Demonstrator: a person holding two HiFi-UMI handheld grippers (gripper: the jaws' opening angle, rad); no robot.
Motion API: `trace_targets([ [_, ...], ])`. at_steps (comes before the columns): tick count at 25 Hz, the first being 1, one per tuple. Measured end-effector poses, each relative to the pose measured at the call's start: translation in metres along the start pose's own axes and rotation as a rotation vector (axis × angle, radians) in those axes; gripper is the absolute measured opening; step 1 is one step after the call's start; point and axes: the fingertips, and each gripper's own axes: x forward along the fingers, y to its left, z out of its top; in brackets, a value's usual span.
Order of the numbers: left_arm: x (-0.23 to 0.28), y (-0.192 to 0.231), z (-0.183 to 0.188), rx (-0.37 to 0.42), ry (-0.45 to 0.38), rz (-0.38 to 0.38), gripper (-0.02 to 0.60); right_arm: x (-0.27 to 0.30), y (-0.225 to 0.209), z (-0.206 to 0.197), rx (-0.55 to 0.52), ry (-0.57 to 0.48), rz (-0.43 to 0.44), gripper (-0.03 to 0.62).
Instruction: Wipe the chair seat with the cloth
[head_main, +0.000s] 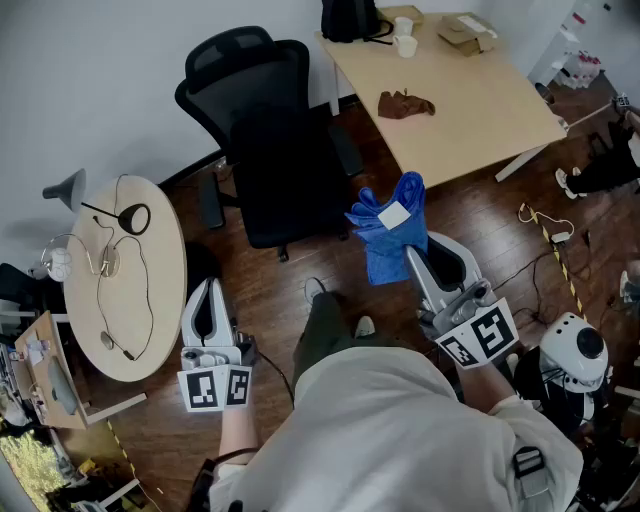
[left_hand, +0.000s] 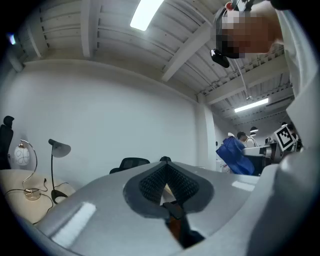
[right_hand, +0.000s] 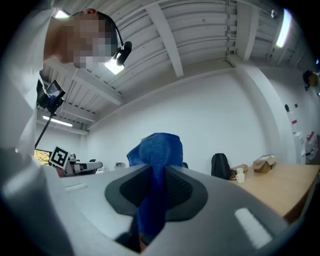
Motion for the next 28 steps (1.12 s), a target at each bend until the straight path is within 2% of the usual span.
trace_targets([
  [5,0.061,0.053,-0.034,0.0,-0.02,-0.005,0.058,0.068,-0.039,-0.037,0.004,0.022,-0.018,0.074],
  [8,0.102,0.095,-0.047,-0.018,0.001,-0.018,0.058,0.12,-0.052,-0.05,0.013,0.041,-0.038,0.075],
  [12,0.159,0.146,-0.034,-0.003,-0.007,-0.044,0.058,0.199,-0.062,-0.055,0.019,0.073,-0.034,0.075],
  [16,0.216,0.222,-0.021,0.003,-0.018,-0.02,0.058,0.302,-0.063,-0.055,-0.019,0.073,-0.022,0.075],
  [20,0.271,0.275,-0.028,0.018,0.015,-0.028,0.057,0.373,-0.08,-0.067,-0.035,0.084,-0.032,0.075],
  [24,0.316,0.287,-0.068,0.016,0.034,-0.04,0.057,0.407,-0.122,-0.111,0.003,0.11,-0.041,0.075],
  [26,0.344,0.311,-0.112,-0.011,0.056,-0.012,0.057,0.445,-0.148,-0.151,0.015,0.157,-0.032,0.075],
  [28,0.369,0.342,-0.166,-0.077,0.102,0.041,0.057,0.492,-0.17,-0.195,0.019,0.248,-0.013,0.075],
])
